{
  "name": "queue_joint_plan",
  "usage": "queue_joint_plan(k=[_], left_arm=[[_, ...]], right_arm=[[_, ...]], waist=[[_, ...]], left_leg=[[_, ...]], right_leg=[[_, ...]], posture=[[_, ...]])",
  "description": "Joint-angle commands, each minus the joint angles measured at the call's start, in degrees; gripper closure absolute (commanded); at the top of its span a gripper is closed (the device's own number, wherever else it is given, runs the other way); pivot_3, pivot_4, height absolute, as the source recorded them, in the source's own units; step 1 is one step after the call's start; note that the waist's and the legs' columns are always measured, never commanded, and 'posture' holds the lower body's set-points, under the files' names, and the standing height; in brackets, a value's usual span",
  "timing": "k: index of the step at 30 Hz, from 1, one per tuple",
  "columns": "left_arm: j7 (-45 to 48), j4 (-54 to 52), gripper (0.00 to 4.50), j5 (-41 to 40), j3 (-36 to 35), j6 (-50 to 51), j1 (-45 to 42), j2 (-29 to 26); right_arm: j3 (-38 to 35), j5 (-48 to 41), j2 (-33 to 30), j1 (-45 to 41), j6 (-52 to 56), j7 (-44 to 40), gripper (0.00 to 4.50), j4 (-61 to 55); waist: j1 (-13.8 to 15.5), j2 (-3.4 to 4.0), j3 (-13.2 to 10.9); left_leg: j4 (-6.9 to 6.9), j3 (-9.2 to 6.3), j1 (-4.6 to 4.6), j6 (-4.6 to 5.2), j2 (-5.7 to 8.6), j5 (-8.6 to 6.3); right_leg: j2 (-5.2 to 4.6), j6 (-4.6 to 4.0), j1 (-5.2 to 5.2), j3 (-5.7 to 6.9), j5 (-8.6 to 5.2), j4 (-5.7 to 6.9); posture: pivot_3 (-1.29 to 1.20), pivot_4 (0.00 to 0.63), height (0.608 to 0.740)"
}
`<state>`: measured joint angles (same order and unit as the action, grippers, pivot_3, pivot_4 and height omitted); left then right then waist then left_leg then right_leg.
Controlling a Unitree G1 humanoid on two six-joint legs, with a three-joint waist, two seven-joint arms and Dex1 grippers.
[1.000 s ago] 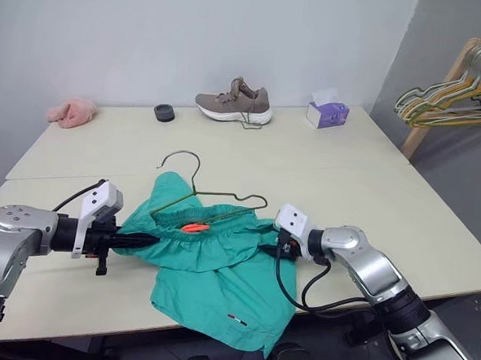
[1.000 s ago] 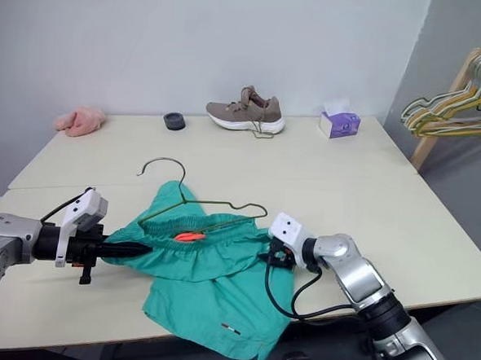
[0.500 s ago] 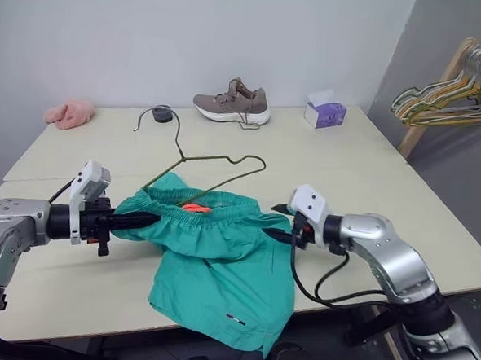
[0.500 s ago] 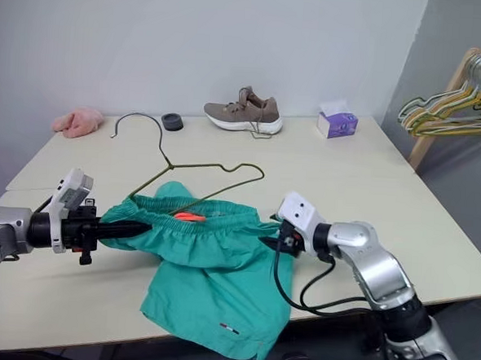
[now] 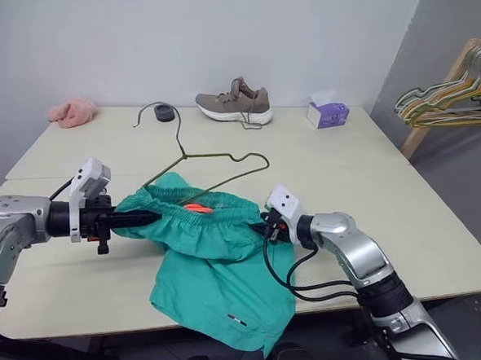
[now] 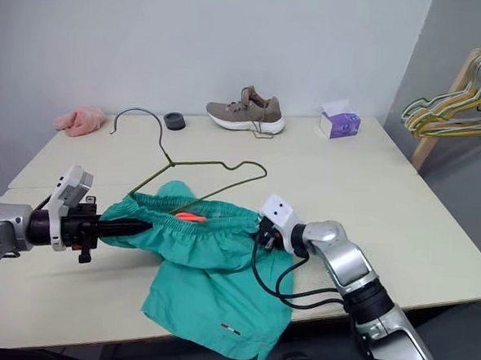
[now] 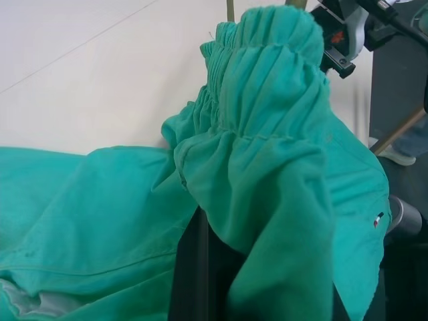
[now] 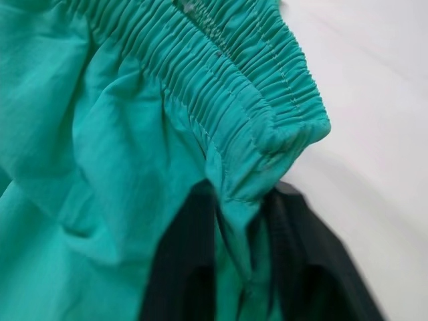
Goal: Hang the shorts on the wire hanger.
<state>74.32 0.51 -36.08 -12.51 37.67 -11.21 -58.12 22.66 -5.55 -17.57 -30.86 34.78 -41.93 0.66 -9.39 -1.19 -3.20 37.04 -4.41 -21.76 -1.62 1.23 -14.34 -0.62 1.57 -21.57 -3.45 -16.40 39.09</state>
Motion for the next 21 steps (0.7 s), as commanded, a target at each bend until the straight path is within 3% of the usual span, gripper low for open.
queue_joint_plan(k=[1, 9, 21], left_arm=[[-0.1, -2.0, 4.5, -2.3, -3.4, 1.4, 0.1, -0.5], [4.3, -3.7, 4.5, -8.0, -7.8, 8.4, 1.4, -4.9], [11.7, 3.0, 4.5, -0.7, -5.0, -0.7, 2.8, -11.2]], right_arm=[[-2.2, 1.4, 0.6, -1.2, -2.2, 2.9, 4.45, 0.3], [-8.7, -2.0, -3.0, -0.4, -0.9, 1.8, 4.45, 0.6], [-11.8, -5.4, -7.5, 0.7, 3.0, 1.2, 4.45, -2.1]], waist=[[0.0, 0.0, 0.0], [0.0, 0.0, 0.0], [0.0, 0.07, 0.0]], left_leg=[[0.0, 0.0, 0.0, 0.0, 0.0, 0.0], [0.0, 0.01, -0.01, 0.0, 0.0, 0.0], [-0.04, 0.01, 0.02, 0.0, -0.04, 0.0]], right_leg=[[0.0, 0.0, 0.0, 0.0, 0.0, 0.0], [0.0, 0.0, 0.0, -0.01, 0.0, -0.01], [0.08, 0.02, 0.01, -0.01, -0.07, -0.01]], posture=[[-0.12, 0.0, 0.74], [-0.12, 0.0, 0.74], [-0.12, 0.0, 0.74]])
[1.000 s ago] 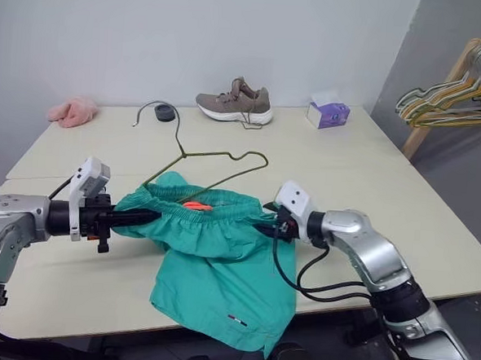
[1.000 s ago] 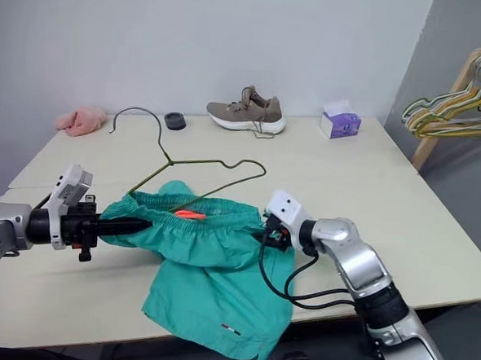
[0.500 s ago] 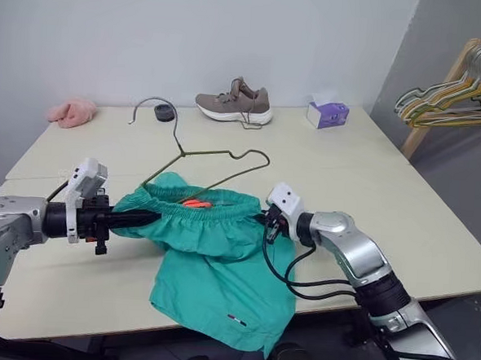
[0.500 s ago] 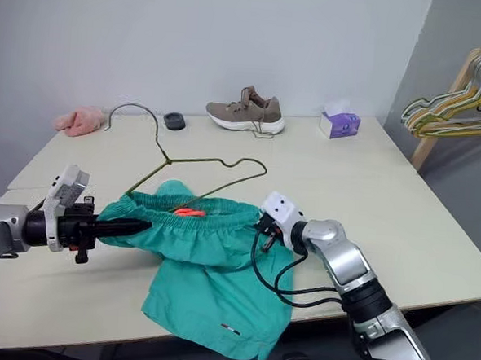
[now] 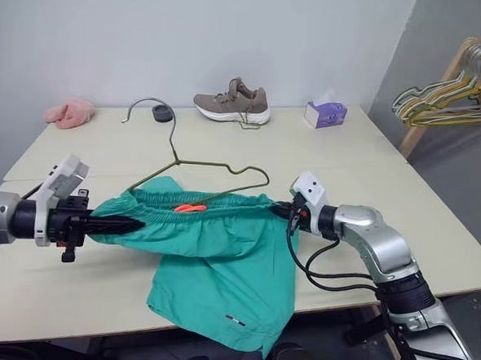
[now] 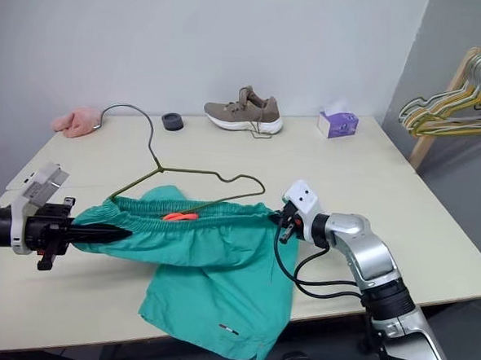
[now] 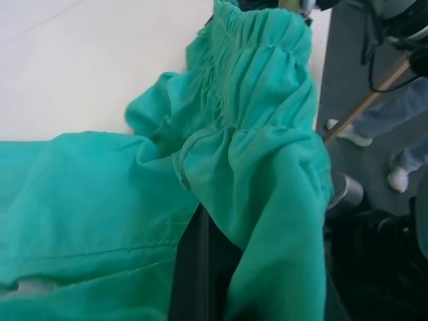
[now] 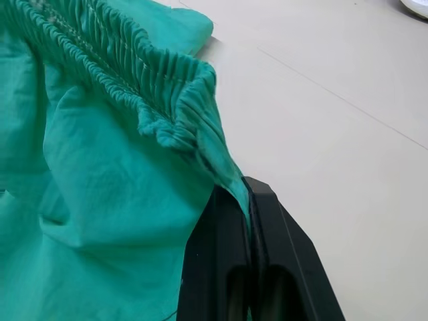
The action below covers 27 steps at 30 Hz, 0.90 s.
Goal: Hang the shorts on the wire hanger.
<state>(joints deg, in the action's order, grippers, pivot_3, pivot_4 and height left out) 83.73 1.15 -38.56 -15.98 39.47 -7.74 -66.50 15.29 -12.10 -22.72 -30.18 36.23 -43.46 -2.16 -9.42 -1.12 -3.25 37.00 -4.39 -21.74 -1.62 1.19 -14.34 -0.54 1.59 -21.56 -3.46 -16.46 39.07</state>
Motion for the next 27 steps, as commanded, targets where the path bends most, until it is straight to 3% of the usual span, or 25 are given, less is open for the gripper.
queue_joint_plan(k=[1, 27], left_arm=[[2.6, 2.6, 4.5, 2.1, -1.4, -2.8, -0.7, -2.9], [6.8, 8.2, 4.5, 10.3, 2.5, -14.7, -1.3, -3.2]], right_arm=[[-4.5, 1.0, -2.4, 0.0, 1.7, 3.0, 4.45, 0.8], [-4.9, 0.1, -2.0, -0.3, 3.4, 4.1, 4.45, 0.3]], waist=[[0.0, 0.0, 0.0], [0.0, 0.0, 0.0]], left_leg=[[0.0, 0.01, -0.01, 0.0, 0.0, 0.0], [0.0, 0.05, -0.02, 0.0, 0.0, 0.0]], right_leg=[[0.0, -0.02, 0.0, -0.01, 0.01, -0.01], [-0.02, -0.03, -0.03, -0.04, 0.02, 0.0]], posture=[[-0.12, 0.0, 0.74], [-0.12, 0.0, 0.74]])
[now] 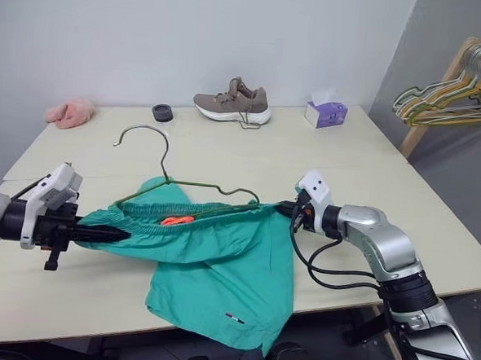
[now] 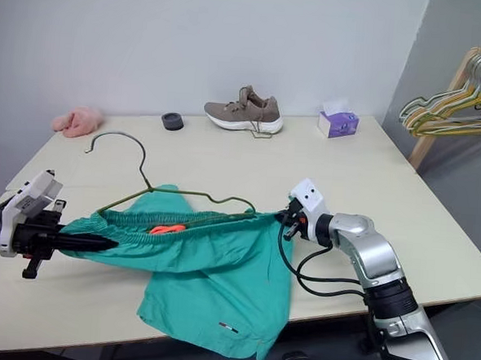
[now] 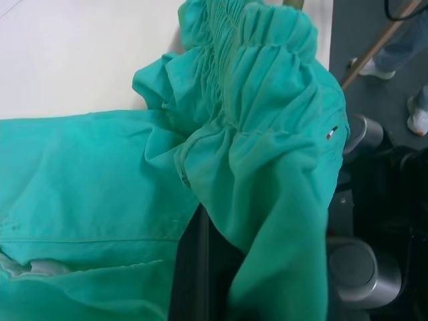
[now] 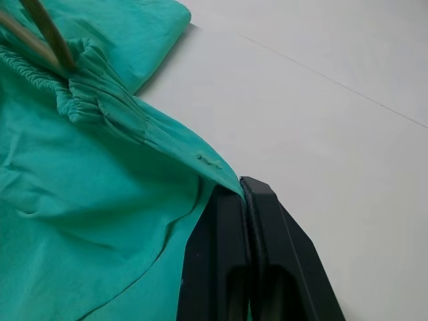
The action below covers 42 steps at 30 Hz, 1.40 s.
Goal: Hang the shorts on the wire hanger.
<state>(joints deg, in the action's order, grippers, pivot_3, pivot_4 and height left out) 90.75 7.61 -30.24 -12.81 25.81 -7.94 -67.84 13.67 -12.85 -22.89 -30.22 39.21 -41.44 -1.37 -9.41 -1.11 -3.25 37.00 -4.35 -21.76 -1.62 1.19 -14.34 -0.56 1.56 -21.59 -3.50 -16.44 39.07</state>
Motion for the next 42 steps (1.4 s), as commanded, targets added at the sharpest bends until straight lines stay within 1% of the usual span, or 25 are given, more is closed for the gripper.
queue_joint_plan(k=[1, 5, 13, 17, 21, 24, 27, 34, 42], left_arm=[[-0.7, 2.3, 4.5, 2.1, -0.5, -0.9, -1.8, -1.6], [-1.5, 3.7, 4.5, 3.7, 0.5, -1.9, -2.8, -1.7], [-1.4, 4.7, 4.5, 5.6, 1.6, -3.9, -1.9, -2.4], [-0.5, 3.0, 4.5, 4.0, 1.0, -2.1, -1.6, -2.4], [-1.5, -0.4, 4.5, -1.1, -0.8, 5.1, -2.3, -1.1], [-2.3, -2.5, 4.5, -3.5, -1.6, 8.3, -2.3, -0.7], [-2.4, -3.8, 4.5, -4.1, -1.9, 9.3, -1.9, -1.1], [-2.0, -3.2, 4.5, -1.0, -1.2, 6.1, 0.2, -2.6], [-3.9, -1.0, 4.5, 1.7, -0.1, 3.8, -1.1, -1.8]], right_arm=[[-3.3, 0.8, -1.9, -0.3, 0.4, 2.0, 4.45, -0.6], [-3.3, 0.8, -2.0, -0.2, 0.4, 1.8, 4.45, -0.7], [-3.4, 0.4, -2.2, 0.0, 1.0, 1.7, 4.45, -2.2], [-4.1, 0.4, -1.3, -0.4, 1.8, 3.1, 4.45, -1.0], [-3.6, 1.5, -0.7, -0.7, 1.0, 4.9, 4.45, 0.6], [-3.2, 2.1, -0.4, -1.0, 0.1, 6.1, 4.45, 1.5], [-3.1, 2.2, -0.3, -1.0, -0.4, 6.7, 4.45, 2.1], [-3.4, 1.9, -0.9, -0.9, -0.8, 6.6, 4.45, 2.4], [-3.6, 1.5, -1.7, -0.7, -0.5, 6.1, 4.45, 0.9]], waist=[[0.0, 0.0, 0.0], [0.0, 0.0, 0.0], [0.0, 0.0, 0.0], [0.0, 0.0, 0.0], [0.0, -0.01, 0.0], [0.0, -0.01, 0.0], [0.0, -0.01, 0.0], [-0.1, 0.0, 0.0], [0.0, 0.0, 0.0]], left_leg=[[0.0, 0.0, 0.0, 0.0, 0.0, 0.0], [0.0, 0.0, 0.0, 0.0, 0.0, 0.0], [0.0, -0.01, -0.01, 0.0, 0.0, 0.0], [0.01, 0.0, -0.01, 0.0, 0.0, 0.0], [0.0, -0.01, -0.01, 0.0, 0.0, 0.0], [0.0, -0.01, -0.01, 0.0, 0.0, 0.0], [0.0, -0.01, -0.01, 0.0, 0.0, 0.0], [0.0, -0.01, -0.01, 0.0, 0.0, 0.0], [0.0, 0.0, -0.01, 0.0, 0.0, 0.0]], right_leg=[[0.0, 0.0, 0.0, 0.0, 0.0, 0.0], [0.0, 0.05, 0.01, 0.01, -0.02, 0.0], [0.0, 0.0, -0.01, 0.01, 0.0, 0.0], [0.0, 0.0, -0.01, 0.01, 0.0, 0.01], [0.0, 0.01, -0.01, 0.01, 0.0, 0.01], [0.0, 0.03, -0.01, 0.01, -0.01, 0.01], [0.0, 0.03, -0.01, 0.01, -0.01, 0.02], [0.01, 0.0, -0.01, 0.0, 0.0, 0.02], [0.01, 0.01, -0.01, 0.0, 0.0, 0.01]], posture=[[-0.12, 0.0, 0.74], [-0.12, 0.0, 0.74], [-0.12, 0.0, 0.74], [-0.12, 0.0, 0.74], [-0.12, 0.0, 0.74], [-0.12, 0.0, 0.74], [-0.12, 0.0, 0.74], [-0.12, 0.0, 0.74], [-0.12, 0.0, 0.74]])
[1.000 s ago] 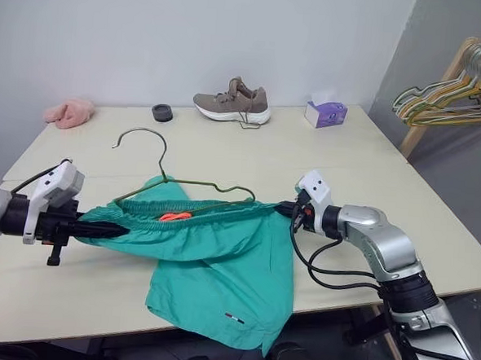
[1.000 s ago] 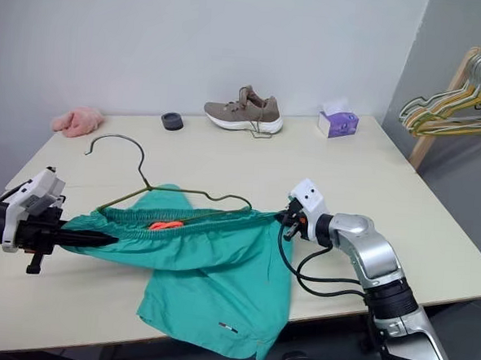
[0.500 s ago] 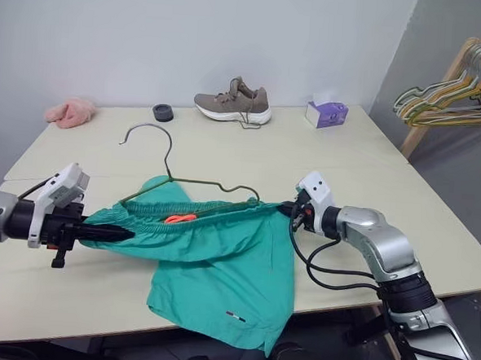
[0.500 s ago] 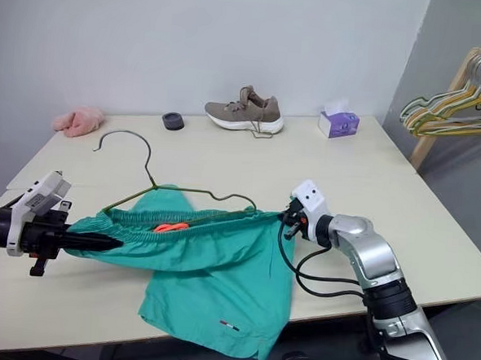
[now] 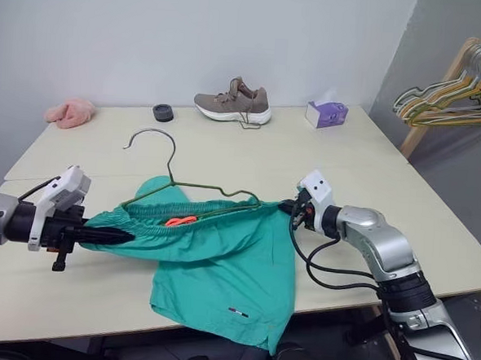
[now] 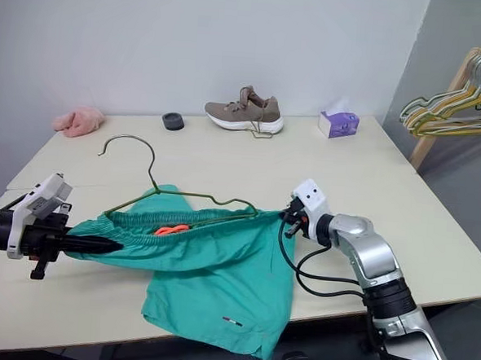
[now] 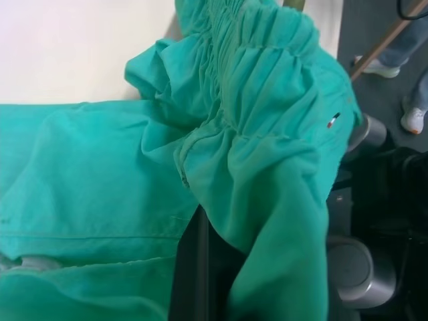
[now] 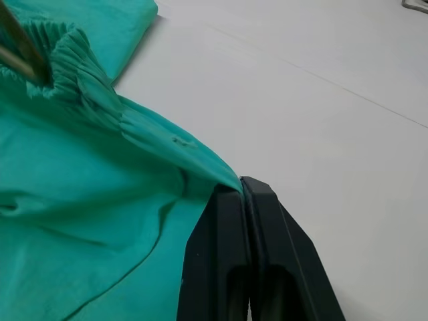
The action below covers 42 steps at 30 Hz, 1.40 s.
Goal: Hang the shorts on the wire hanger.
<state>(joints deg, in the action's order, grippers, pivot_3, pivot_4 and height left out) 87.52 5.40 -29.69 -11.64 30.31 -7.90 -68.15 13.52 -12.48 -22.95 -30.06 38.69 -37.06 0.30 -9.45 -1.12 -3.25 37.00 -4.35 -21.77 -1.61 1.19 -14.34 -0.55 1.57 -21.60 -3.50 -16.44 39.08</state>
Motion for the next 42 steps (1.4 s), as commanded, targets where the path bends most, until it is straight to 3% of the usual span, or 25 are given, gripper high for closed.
queue_joint_plan(k=[1, 12, 18, 21, 26, 31, 42], left_arm=[[-0.9, 1.4, 4.5, 1.1, -1.4, -0.5, -1.3, -1.3], [-1.6, 1.4, 4.5, 0.6, -1.9, 0.4, -1.4, -0.5], [-3.1, 1.3, 4.5, -1.6, -3.2, 3.0, -2.9, 0.7], [-6.4, 3.0, 4.5, -4.3, -5.4, 6.7, -6.2, 3.2], [-10.2, 3.0, 4.5, -7.8, -8.0, 11.3, -8.1, 6.4], [-10.6, 1.0, 4.5, -8.6, -7.7, 12.2, -6.8, 7.4], [-10.5, 0.1, 4.5, -9.2, -7.4, 12.1, -6.5, 7.5]], right_arm=[[-3.4, 1.0, -1.8, -0.8, 0.0, 1.6, 4.45, -0.9], [-3.2, 0.7, -2.1, -0.5, -0.6, 0.8, 4.45, -2.0], [0.4, 0.7, -4.3, 1.1, -4.3, -5.3, 4.45, -6.3], [0.7, 0.8, -3.3, 1.1, -2.8, -4.7, 3.84, -8.5], [2.5, 1.4, -0.8, 0.3, -2.1, -4.4, 2.15, -10.4], [3.7, 4.0, 5.1, -4.9, -3.2, -0.9, 0.49, -3.5], [5.9, 5.7, 12.8, -16.5, -7.6, -5.6, 0.49, 18.2]], waist=[[0.0, 0.0, 0.0], [0.0, 0.0, 0.0], [0.0, -0.01, 0.0], [0.1, -0.03, 0.0], [0.0, -0.04, 0.0], [-0.4, -0.04, 0.0], [-0.4, -0.07, 0.0]], left_leg=[[0.0, 0.0, 0.0, 0.0, 0.0, 0.0], [0.0, 0.01, 0.0, 0.0, 0.0, 0.0], [0.0, 0.01, -0.01, 0.0, 0.0, 0.0], [0.0, -0.01, -0.01, 0.0, -0.01, 0.0], [0.02, -0.03, 0.01, 0.0, -0.01, 0.0], [0.01, -0.04, 0.0, 0.0, -0.01, 0.0], [0.0, -0.07, -0.01, -0.02, 0.04, 0.0]], right_leg=[[0.0, 0.0, 0.0, 0.0, 0.0, 0.0], [0.0, 0.0, 0.0, -0.01, 0.0, 0.0], [0.0, 0.12, 0.0, 0.0, -0.07, -0.01], [0.0, 0.23, 0.0, 0.02, -0.13, 0.0], [0.0, 0.23, 0.02, 0.02, -0.13, 0.02], [0.0, -0.03, -0.03, 0.02, 0.02, 0.06], [-0.05, -0.05, -0.04, 0.06, 0.04, 0.05]], posture=[[-0.12, 0.0, 0.74], [-0.12, 0.0, 0.74], [-0.12, 0.0, 0.74], [-0.13, 0.0, 0.74], [-0.13, 0.0, 0.74], [-0.14, 0.0, 0.74], [-0.13, 0.0, 0.74]])
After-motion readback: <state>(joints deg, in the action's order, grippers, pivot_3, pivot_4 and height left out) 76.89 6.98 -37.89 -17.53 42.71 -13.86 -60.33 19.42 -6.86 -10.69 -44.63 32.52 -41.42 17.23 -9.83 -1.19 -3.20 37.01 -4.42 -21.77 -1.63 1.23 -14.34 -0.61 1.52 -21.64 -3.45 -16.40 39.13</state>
